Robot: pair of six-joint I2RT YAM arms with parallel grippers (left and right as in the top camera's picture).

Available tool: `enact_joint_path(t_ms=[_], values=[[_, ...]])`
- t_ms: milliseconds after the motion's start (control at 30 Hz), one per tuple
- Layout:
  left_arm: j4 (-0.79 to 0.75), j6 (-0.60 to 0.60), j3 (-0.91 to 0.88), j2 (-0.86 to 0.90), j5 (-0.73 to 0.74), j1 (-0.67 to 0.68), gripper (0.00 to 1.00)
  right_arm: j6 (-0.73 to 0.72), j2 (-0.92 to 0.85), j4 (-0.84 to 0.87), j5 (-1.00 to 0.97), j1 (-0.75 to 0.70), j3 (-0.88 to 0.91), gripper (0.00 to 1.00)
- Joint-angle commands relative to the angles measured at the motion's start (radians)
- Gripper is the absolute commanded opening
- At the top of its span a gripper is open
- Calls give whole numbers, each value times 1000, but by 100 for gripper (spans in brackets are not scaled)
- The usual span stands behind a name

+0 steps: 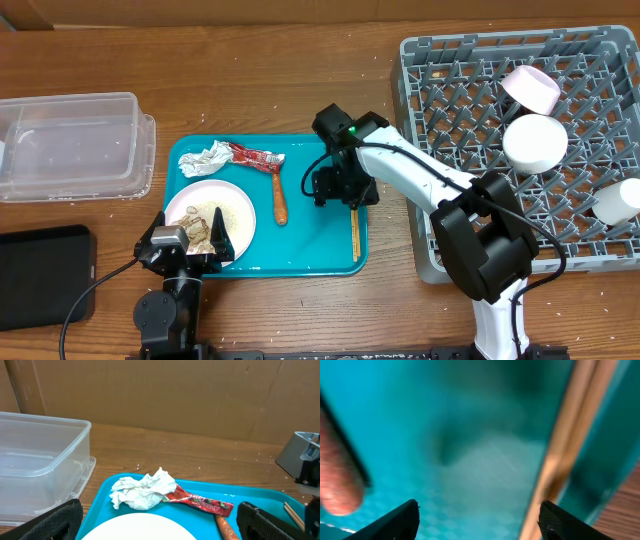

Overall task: Sort waste into correct bins and load items into the dishwasher
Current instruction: 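Move the right gripper to the chopsticks and grasp one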

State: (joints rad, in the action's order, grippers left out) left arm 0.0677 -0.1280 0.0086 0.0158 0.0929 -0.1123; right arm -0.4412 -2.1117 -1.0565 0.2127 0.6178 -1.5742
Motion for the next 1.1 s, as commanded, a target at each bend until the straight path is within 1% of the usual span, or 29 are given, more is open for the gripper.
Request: enact_joint_path(t_ms=[0, 200, 767, 900, 1067], values=[[2, -7, -4, -10, 2, -3, 100, -5, 1, 16, 33, 11, 5, 79], [2, -7, -4, -10, 2, -3, 100, -5, 0, 23, -14, 10, 5, 79], [2, -7, -4, -10, 2, -3, 100, -1, -40, 34, -13, 10, 4, 79], [2, -7, -4, -10, 2, -3, 100, -2, -39, -9, -9, 10, -25, 79], [2, -7, -4, -10, 2, -3, 100, 0, -29, -84, -10, 10, -114, 79]])
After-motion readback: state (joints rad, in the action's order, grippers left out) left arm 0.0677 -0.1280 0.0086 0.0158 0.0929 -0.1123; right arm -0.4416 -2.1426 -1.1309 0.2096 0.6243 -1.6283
